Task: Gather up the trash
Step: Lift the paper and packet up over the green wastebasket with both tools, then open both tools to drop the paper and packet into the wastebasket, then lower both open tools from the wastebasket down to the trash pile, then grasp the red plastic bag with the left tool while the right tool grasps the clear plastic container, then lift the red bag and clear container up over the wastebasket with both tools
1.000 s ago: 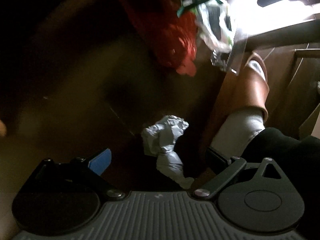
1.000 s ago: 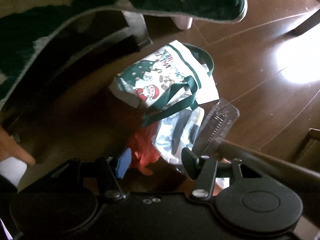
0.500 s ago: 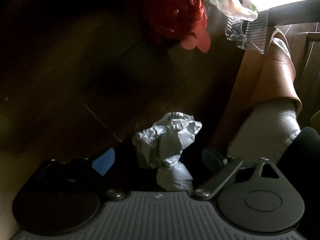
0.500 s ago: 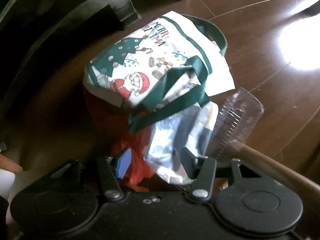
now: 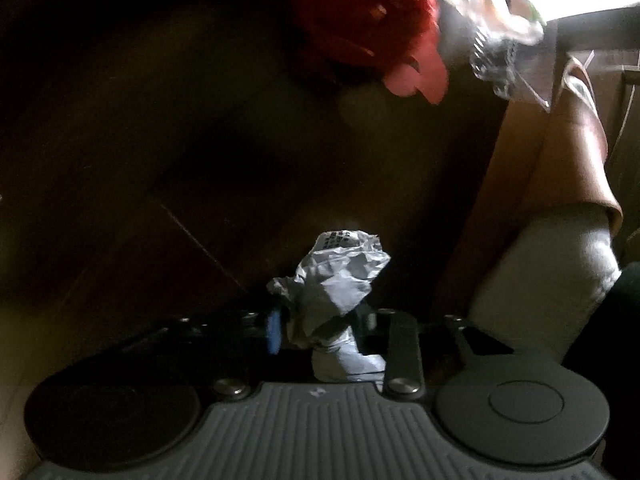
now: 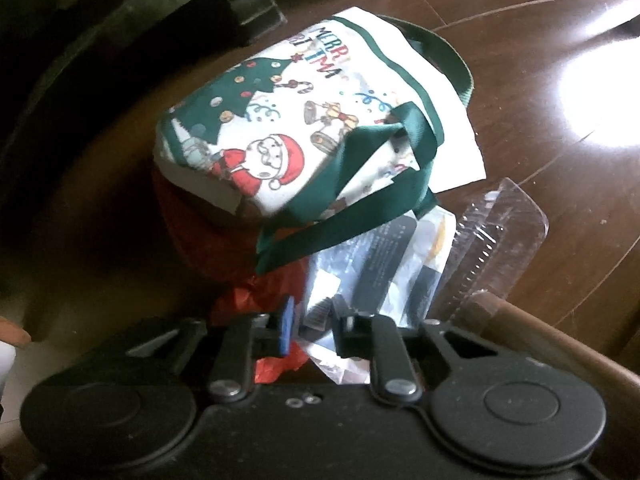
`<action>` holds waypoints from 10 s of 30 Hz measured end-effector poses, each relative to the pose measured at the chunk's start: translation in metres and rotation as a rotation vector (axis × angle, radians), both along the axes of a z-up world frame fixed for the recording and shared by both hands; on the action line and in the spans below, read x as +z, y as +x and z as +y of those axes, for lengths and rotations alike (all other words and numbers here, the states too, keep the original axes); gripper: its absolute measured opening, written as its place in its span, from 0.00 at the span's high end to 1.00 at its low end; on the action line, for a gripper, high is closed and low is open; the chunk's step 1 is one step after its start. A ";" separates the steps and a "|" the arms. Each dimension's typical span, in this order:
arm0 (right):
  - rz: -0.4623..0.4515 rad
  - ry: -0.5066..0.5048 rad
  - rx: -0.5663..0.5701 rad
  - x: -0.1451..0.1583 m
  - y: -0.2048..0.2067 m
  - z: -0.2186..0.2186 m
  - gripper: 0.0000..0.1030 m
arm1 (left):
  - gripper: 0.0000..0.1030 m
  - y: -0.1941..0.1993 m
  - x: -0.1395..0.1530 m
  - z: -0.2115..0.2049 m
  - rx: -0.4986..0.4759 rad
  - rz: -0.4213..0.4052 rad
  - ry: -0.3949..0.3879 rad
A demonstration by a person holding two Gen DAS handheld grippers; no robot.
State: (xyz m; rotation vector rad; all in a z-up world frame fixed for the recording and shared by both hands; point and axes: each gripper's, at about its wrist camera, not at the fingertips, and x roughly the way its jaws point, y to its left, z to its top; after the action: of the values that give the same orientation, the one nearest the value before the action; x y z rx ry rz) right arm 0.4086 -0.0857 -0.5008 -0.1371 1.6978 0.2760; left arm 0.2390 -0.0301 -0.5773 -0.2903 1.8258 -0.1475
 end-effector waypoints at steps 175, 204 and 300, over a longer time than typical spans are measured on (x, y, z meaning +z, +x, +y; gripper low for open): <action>-0.923 0.545 0.074 0.609 -0.196 -0.165 0.47 | 0.13 -0.042 0.689 -0.011 0.076 -1.103 0.079; -0.371 0.193 -0.075 0.291 -0.083 -0.048 0.46 | 0.03 0.019 0.326 0.071 0.126 -0.614 0.172; -0.440 0.338 0.121 0.402 -0.185 -0.040 0.99 | 0.52 -0.083 0.454 0.049 0.333 -0.753 0.082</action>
State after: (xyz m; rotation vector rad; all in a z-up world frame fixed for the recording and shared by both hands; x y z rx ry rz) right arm 0.2233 -0.1254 -0.0988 -0.0436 1.1896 0.5751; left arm 0.1561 0.0193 -0.1234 -0.4104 1.0187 0.0510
